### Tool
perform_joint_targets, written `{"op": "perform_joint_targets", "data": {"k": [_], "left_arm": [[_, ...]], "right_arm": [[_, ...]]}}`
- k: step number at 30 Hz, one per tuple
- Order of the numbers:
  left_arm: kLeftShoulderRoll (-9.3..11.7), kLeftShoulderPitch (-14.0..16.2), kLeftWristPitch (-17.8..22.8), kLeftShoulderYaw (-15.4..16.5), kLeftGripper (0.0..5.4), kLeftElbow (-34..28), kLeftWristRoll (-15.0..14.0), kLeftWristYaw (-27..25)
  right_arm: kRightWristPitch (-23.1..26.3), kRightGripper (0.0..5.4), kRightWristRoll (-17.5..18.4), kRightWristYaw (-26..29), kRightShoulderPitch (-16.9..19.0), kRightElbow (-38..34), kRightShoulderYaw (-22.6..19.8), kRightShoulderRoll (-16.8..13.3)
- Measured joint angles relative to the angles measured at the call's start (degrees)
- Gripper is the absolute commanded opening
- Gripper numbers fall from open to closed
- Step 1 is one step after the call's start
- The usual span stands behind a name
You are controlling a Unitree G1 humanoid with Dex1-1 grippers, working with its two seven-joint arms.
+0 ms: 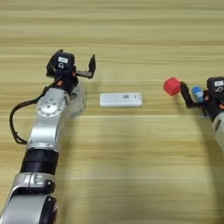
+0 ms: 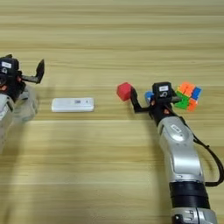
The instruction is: Move the objects on the table
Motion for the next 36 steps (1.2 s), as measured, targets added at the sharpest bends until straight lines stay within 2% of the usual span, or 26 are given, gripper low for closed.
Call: {"op": "perform_joint_targets", "data": {"k": [8, 21, 25, 31, 36], "left_arm": [[-0.2, -5.6, -1.4, -1.7, 5.4, 6.3, -0.1, -3.6], [-0.7, -7.1, -2.4, -3.6, 5.4, 8.2, 0.0, -6.7], [-0.8, -7.1, -3.8, -5.4, 5.4, 9.5, 0.2, -8.5], [-1.3, -7.6, -5.8, -7.3, 5.4, 14.5, 0.3, -10.3], [-2.9, -9.9, -6.5, -8.0, 5.4, 19.0, 0.2, -11.8]], "right_arm": [[-1.6, 5.36, 1.7, -2.7, -0.1, -1.8, -3.0, 0.5], [-2.6, 5.36, 1.8, -6.5, -0.2, -3.9, -6.1, 0.0], [-3.9, 5.36, 0.8, -9.5, -1.0, -2.5, -8.9, -1.9], [-4.6, 5.36, 0.9, -9.7, -1.1, -2.0, -9.8, -2.5], [-4.7, 5.36, 1.1, -9.7, -1.1, -2.0, -9.9, -2.5]]}}
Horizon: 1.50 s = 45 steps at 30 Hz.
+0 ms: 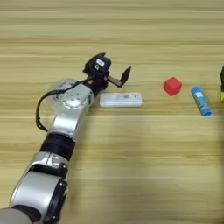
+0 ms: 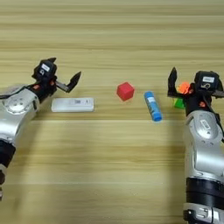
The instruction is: Move the objects on the table
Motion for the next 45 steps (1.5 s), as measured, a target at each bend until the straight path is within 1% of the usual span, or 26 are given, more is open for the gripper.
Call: {"op": "perform_joint_targets", "data": {"k": [6, 16, 19, 23, 26, 29, 32, 35, 37, 38, 41, 45], "left_arm": [[-2.7, -3.3, -0.6, -1.2, 5.4, 4.4, 0.0, -1.5], [-5.5, -7.8, -2.5, -3.0, 5.4, 10.5, 0.5, -2.8], [-7.0, -9.4, -3.1, -3.7, 5.4, 14.0, 1.2, -3.3], [-9.5, -12.1, -4.1, -4.5, 5.4, 18.6, 2.1, -4.8], [-10.7, -13.9, -5.1, -4.6, 5.4, 21.7, 2.4, -5.4], [-11.4, -15.2, -6.0, -4.8, 5.4, 25.3, 2.8, -5.9], [-11.6, -16.2, -6.9, -5.1, 5.4, 28.9, 4.4, -6.1], [-11.8, -17.7, -7.1, -5.0, 5.4, 31.7, 4.7, -6.0], [-11.8, -18.2, -7.3, -4.9, 5.4, 32.3, 4.8, -6.0], [-11.9, -18.4, -7.5, -4.8, 5.4, 32.6, 4.9, -6.1], [-11.9, -18.5, -7.8, -4.8, 5.4, 33.4, 5.0, -6.1], [-12.0, -18.5, -8.4, -4.8, 5.4, 34.8, 5.6, -5.9]], "right_arm": [[0.0, 5.36, 0.1, -0.2, 0.0, -0.1, 0.0, 0.0], [0.0, 5.36, 0.2, -0.6, 0.0, -0.3, 0.0, 0.0], [0.0, 5.36, 0.2, -0.9, 0.0, -0.5, 0.1, 0.1], [0.1, 5.36, 0.2, -1.1, 0.1, -1.3, 0.2, 0.2], [0.1, 5.36, 0.2, -1.2, 0.4, -1.5, 0.2, 0.4], [0.1, 5.36, 0.2, -1.4, 1.0, -2.1, 0.3, 0.8], [0.4, 5.36, 0.2, -2.2, 1.3, -3.2, 0.4, 1.1], [1.0, 5.36, 0.0, -2.4, 1.6, -3.9, 1.0, 1.3], [1.3, 5.36, -0.4, -2.1, 1.9, -4.2, 2.2, 1.3], [1.7, 5.36, -1.3, -1.6, 1.9, -3.9, 3.4, 1.2], [2.2, 5.36, -2.2, -0.9, 1.9, -2.3, 5.5, 1.3], [2.2, 5.36, -2.1, -0.9, 1.7, -1.1, 5.7, 1.6]]}}
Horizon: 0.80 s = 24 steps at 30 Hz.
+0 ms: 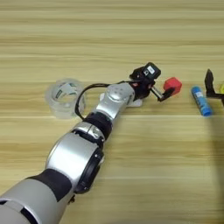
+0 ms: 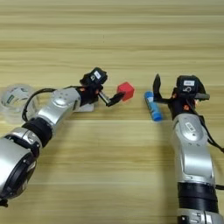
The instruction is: Move the objects on the table
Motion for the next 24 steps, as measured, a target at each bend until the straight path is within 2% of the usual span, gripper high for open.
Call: {"op": "perform_joint_targets", "data": {"k": [5, 8, 13, 19, 24], "left_arm": [[0.0, -0.1, -0.2, 0.2, 5.4, 1.6, 1.1, 0.1], [0.0, -0.1, -0.3, 0.4, 5.4, 1.8, 1.1, 0.2], [-0.1, -0.1, -0.6, 0.5, 5.4, 1.9, 1.2, 0.2], [-0.1, -0.1, -0.7, 0.5, 5.4, 2.1, 1.4, 0.2], [-0.1, -0.1, -0.7, 0.5, 5.4, 2.1, 1.4, 0.1]], "right_arm": [[-0.9, 5.36, -1.6, 1.5, -1.8, 4.9, 2.7, 0.0], [-2.5, 5.36, -3.5, 3.0, -5.2, 12.5, 5.1, -0.1], [-6.1, 5.36, -5.4, 4.7, -12.1, 23.9, 5.9, -1.8], [-10.1, 5.36, -8.5, 4.9, -19.8, 37.1, 7.3, -4.4], [-13.4, 5.36, -11.3, 4.0, -24.8, 46.0, 8.7, -5.8]]}}
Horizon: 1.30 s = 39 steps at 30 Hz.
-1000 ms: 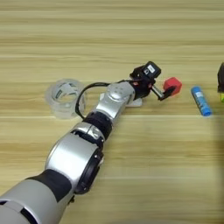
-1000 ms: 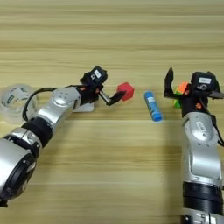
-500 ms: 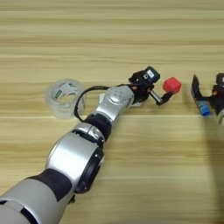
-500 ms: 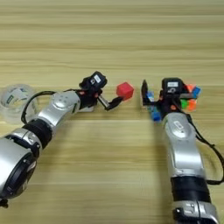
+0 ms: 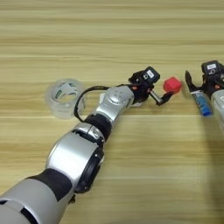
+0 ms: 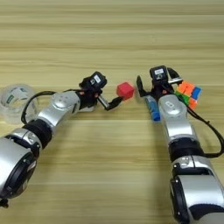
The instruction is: Move the objects on the table
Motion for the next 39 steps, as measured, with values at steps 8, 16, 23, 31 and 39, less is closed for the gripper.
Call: {"op": "perform_joint_targets", "data": {"k": [8, 16, 23, 31, 39], "left_arm": [[0.0, 0.0, -0.1, 0.1, 5.4, 0.0, 0.0, -0.1], [0.0, 0.0, -0.1, 0.1, 5.4, -0.1, 0.0, -0.2], [0.0, 0.0, -0.1, 0.1, 5.4, -0.4, 0.0, -0.2], [0.0, 0.1, -0.1, 0.1, 5.4, -0.4, 0.0, -0.3], [0.0, 0.2, -0.1, 0.2, 5.4, -0.5, -0.1, -0.3]], "right_arm": [[-2.9, 5.36, -4.6, 0.1, -6.7, 13.1, 3.7, -1.7], [-4.2, 5.36, -6.8, 1.4, -9.5, 20.0, 6.8, -1.2], [-6.4, 5.36, -7.9, 2.3, -9.8, 21.9, 8.7, 0.0], [-6.5, 5.36, -8.6, 2.6, -11.4, 23.7, 9.5, 0.4], [-6.2, 5.36, -8.6, 0.9, -13.5, 26.4, 8.7, -0.5]]}}
